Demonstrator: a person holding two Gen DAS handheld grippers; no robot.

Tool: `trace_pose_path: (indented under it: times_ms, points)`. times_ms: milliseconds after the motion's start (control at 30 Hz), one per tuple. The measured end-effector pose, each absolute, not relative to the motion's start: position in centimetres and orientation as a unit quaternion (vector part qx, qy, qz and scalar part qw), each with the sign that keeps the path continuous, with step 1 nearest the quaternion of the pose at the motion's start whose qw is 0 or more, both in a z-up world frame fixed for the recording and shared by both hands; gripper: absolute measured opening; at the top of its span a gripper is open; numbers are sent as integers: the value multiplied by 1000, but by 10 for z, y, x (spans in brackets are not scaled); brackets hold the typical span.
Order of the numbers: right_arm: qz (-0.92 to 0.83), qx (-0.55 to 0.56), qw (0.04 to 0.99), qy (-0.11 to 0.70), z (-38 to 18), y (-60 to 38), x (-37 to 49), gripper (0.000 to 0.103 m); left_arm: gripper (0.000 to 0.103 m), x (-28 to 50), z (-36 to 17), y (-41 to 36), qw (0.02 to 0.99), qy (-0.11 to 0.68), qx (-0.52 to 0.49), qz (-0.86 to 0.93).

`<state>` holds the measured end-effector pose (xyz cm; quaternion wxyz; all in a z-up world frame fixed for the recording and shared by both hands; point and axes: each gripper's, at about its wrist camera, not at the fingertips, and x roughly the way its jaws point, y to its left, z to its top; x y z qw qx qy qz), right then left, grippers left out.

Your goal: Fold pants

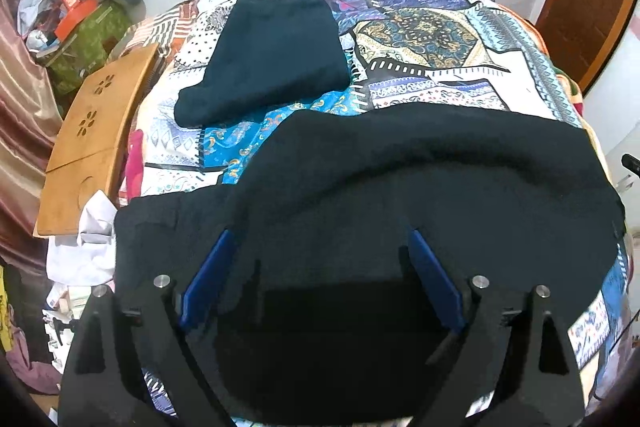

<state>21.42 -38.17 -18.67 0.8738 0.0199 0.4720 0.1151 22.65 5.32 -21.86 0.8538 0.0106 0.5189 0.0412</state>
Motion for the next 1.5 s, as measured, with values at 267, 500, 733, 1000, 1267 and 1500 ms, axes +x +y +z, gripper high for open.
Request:
trace_pose_path:
  times_ms: [267,500,733,1000,1267,1500]
  points:
    - [112,-4,872,476,-184,-376,168,24,89,175,-219,66,847,530,25,44]
    - [104,21,867,486,-191,-371,155,24,90,140,-237,81,831,554,24,50]
    - [105,57,860,496,-199,-370,152,24,90,143,-258,82,825,562,12,56]
    - [101,85,849,511,-216,-369,154,24,90,164,-253,69,844,531,28,67]
    - [68,83,860,499,-218,-380,157,48,50,174,-249,52,865,491,51,86]
    - [83,80,863,492,-220,-373,164,39,26,188,-249,39,866,489,61,80]
